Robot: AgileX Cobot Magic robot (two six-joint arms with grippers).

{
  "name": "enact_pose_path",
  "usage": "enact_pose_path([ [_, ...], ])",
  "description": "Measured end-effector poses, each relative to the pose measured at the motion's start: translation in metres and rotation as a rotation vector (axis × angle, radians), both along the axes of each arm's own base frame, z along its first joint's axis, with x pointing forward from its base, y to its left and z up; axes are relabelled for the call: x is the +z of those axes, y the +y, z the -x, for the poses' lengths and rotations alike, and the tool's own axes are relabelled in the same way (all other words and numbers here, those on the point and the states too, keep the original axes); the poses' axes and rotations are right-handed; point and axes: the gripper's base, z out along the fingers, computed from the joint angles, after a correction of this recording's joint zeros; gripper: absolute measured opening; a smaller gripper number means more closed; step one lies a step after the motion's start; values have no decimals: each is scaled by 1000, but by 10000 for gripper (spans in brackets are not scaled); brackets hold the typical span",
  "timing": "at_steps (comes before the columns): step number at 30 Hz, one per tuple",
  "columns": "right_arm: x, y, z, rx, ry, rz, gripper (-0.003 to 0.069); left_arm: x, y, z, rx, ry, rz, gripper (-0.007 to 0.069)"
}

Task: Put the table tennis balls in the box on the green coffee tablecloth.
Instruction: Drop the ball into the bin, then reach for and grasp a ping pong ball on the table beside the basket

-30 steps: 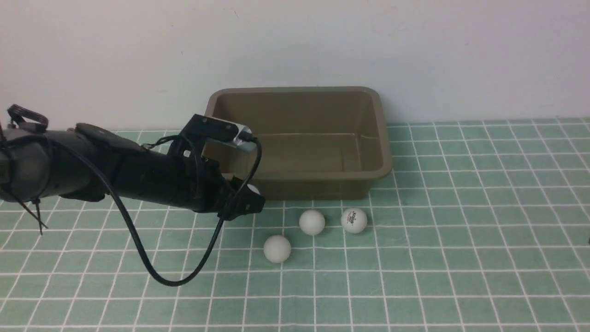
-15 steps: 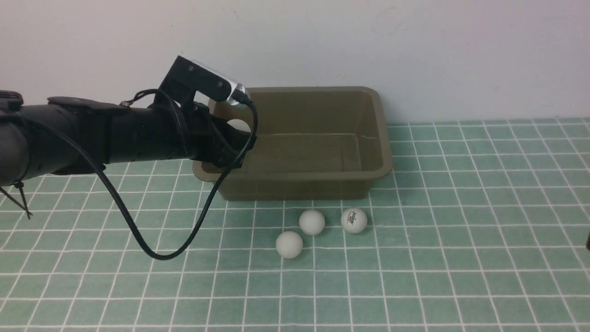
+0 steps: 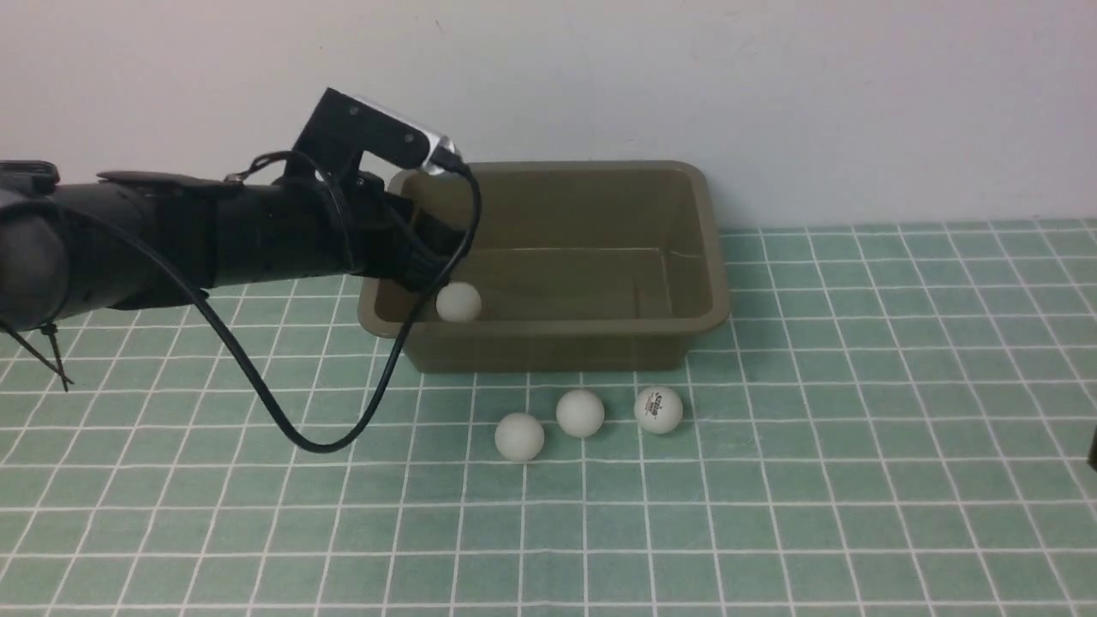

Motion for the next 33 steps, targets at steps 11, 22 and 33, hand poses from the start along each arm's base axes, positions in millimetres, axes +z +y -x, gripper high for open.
enact_pose_path([
  [11,0,0,0,-1,1,7,336,74,-9,67,-209,134,104,389],
  [22,0,0,0,-3,-1,7,336,30,-1,104,-115,621,107,342],
  [33,0,0,0,-3,-1,7,336,-20,-38,126,-26,497,120,342],
])
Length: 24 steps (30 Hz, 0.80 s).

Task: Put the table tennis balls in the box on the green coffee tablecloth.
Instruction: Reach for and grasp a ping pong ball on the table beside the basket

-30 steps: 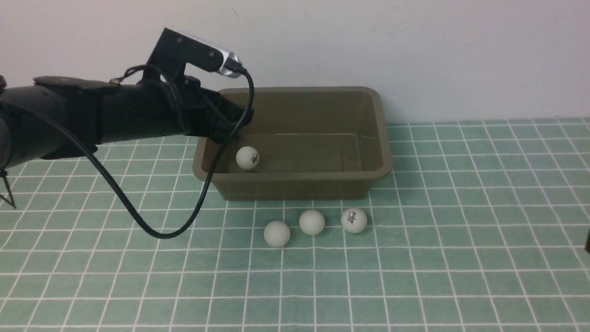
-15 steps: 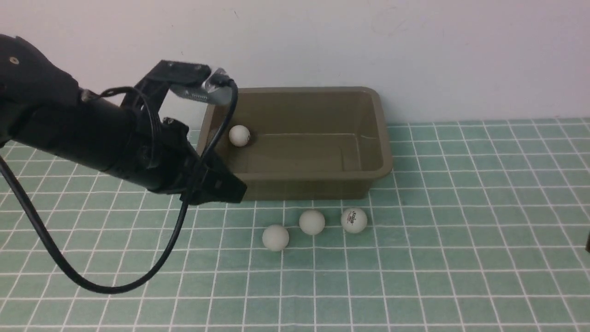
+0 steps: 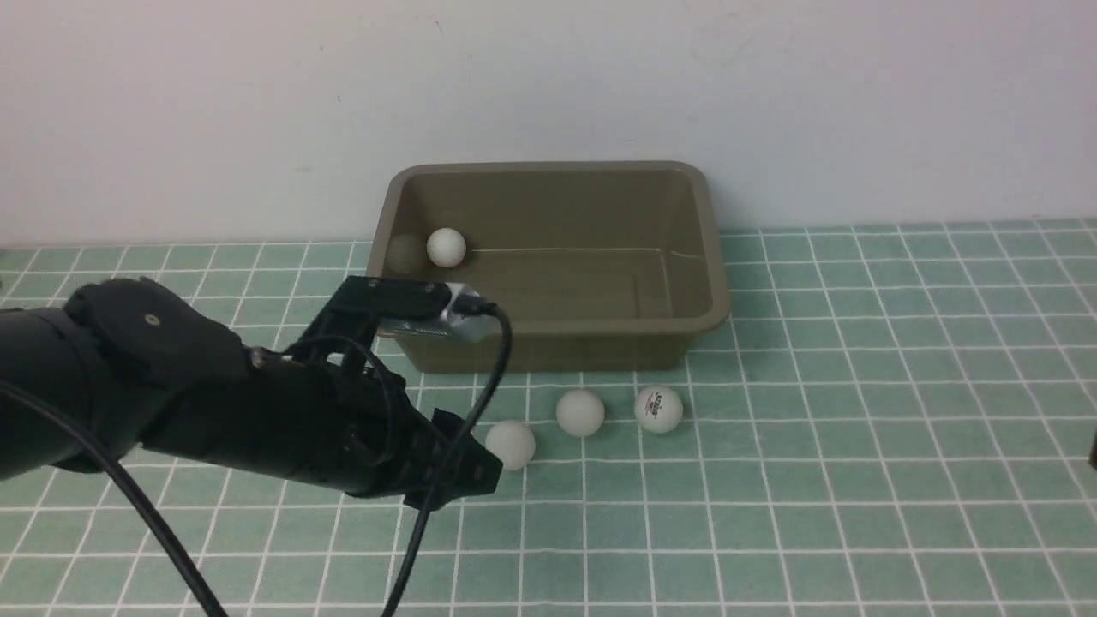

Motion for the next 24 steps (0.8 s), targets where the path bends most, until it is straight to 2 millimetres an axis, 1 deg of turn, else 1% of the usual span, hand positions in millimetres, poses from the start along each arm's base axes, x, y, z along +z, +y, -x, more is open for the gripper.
enact_pose_path([
  [3,0,0,0,0,0,0,336,4,-5,-8,61,-123,-12,342],
  [6,0,0,0,0,0,0,336,1,-5,-12,64,-153,-24,348],
  [7,0,0,0,0,0,0,336,-1,-5,-13,55,-157,-30,358],
  [10,0,0,0,1,-1,3,336,-9,-10,-20,14,-161,-39,425],
  [11,0,0,0,1,-2,4,336,-13,-12,-23,19,-152,-33,454],
  [14,0,0,0,1,-2,4,336,-25,-16,-31,36,-124,-22,501],
  [19,0,0,0,1,-2,4,336,-46,-18,-37,44,-79,-42,510],
  [22,0,0,0,4,1,4,336,-64,-20,-43,42,-41,-65,510],
  [24,-1,0,0,7,5,6,336,-70,-21,-48,43,-41,-81,510],
])
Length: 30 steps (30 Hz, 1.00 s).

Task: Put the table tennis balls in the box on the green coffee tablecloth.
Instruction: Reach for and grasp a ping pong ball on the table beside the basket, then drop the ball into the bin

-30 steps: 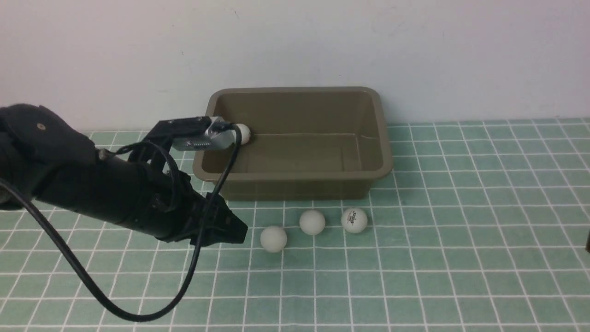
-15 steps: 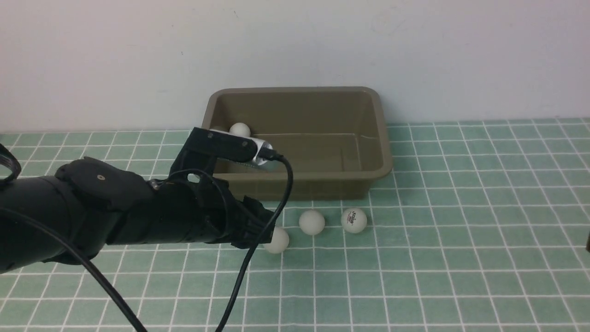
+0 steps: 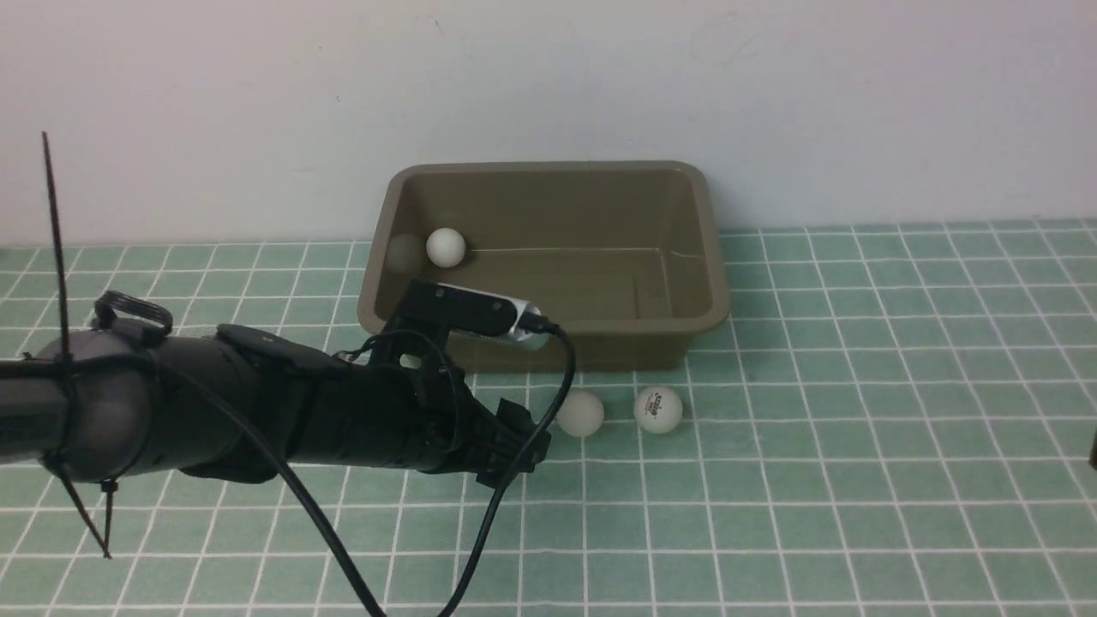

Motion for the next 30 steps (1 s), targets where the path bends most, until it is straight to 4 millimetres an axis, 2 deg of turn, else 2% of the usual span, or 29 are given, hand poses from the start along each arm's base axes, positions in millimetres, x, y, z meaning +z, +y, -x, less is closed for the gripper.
enact_pose_path([
  [6,0,0,0,2,3,1,336,-11,-5,-15,2,-7,-10,505],
  [8,0,0,0,3,4,1,336,-13,-6,-18,10,-9,-13,458],
  [10,-1,0,0,6,7,2,336,-13,-5,-19,22,-16,-21,355],
  [11,-1,0,0,7,9,2,336,-12,-5,-19,21,-20,-21,332],
  [14,-1,1,1,11,13,3,336,-5,-5,-19,12,-39,-21,344],
  [20,-3,2,2,24,30,7,336,36,-7,-12,-42,-139,37,346],
  [22,-3,2,2,25,31,8,336,66,-9,-3,-86,-200,104,346],
  [23,-3,2,2,25,31,8,336,74,-9,0,-100,-216,123,346],
  [26,-3,2,2,25,32,7,336,95,-10,8,-151,-278,154,346],
  [30,-3,2,2,26,33,7,336,113,-9,11,-187,-377,129,346],
])
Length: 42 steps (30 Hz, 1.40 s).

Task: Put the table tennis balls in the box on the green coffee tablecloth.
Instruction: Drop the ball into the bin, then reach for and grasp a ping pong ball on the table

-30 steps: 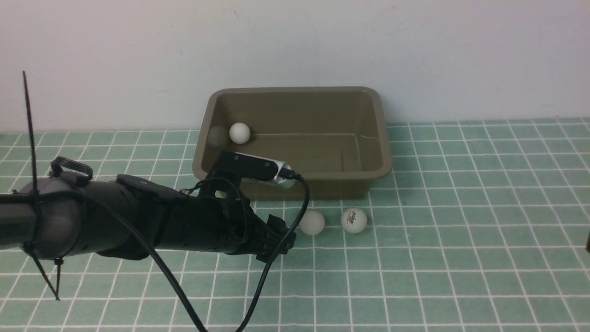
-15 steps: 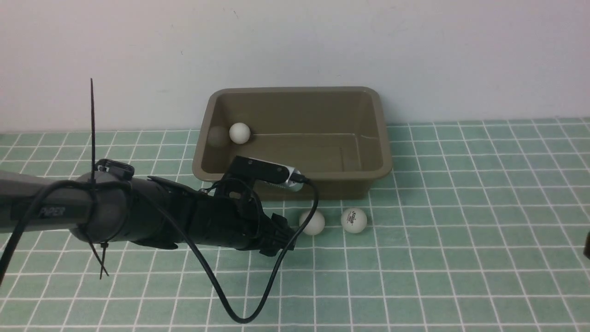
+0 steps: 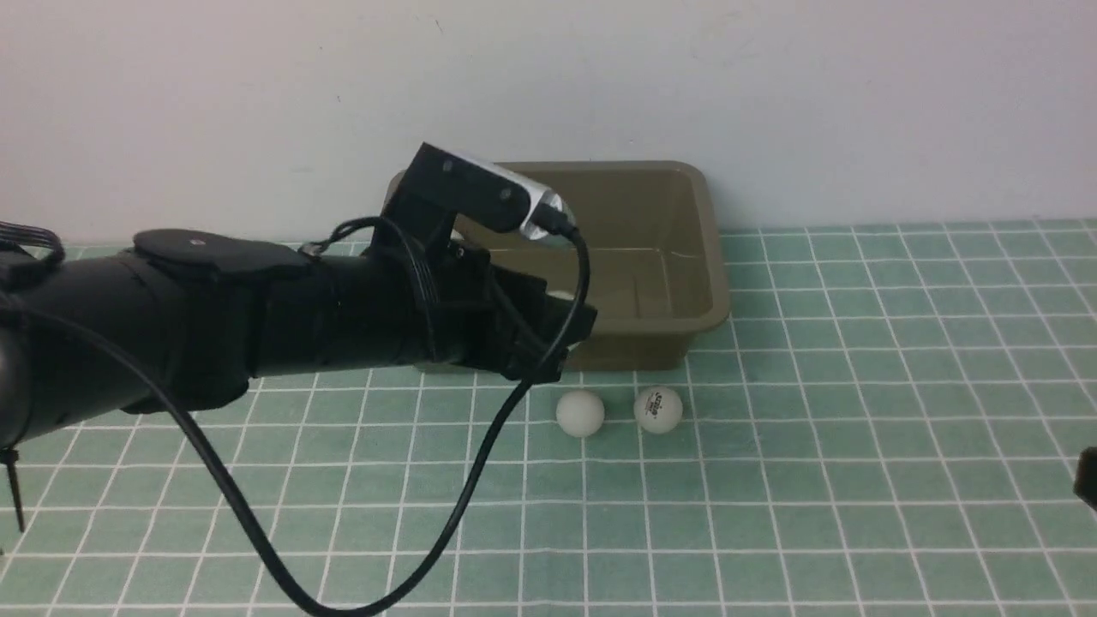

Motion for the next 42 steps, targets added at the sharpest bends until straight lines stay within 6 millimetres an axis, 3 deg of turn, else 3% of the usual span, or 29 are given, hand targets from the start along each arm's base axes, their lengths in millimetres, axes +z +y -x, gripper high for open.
enact_pose_path([
  [6,0,0,0,1,1,0,336,4,16,-23,100,-165,-168,346],
  [10,0,0,0,2,2,1,336,-6,32,-60,136,-223,-284,346],
  [13,0,0,0,2,2,1,336,-23,42,-88,163,-187,-275,357],
  [14,0,0,0,2,2,1,336,-22,42,-89,166,-189,-270,357],
  [16,0,0,0,2,1,1,336,-30,48,-101,207,-139,-223,417],
  [20,0,0,0,5,-7,13,336,-23,50,-102,252,-108,-149,486],
  [24,0,0,0,10,-16,29,336,0,52,-91,288,-112,-71,492],
  [27,0,0,0,12,-19,35,336,29,56,-62,294,-109,29,472],
  [29,0,0,0,13,-20,38,336,47,57,-33,240,-115,74,439],
  [33,0,0,0,16,-24,43,336,56,60,14,127,-107,40,375],
  [37,1,2,0,34,-27,25,336,46,64,55,48,44,-8,298],
  [42,-4,10,-15,138,61,-5,336,34,75,69,111,240,-130,256],
])
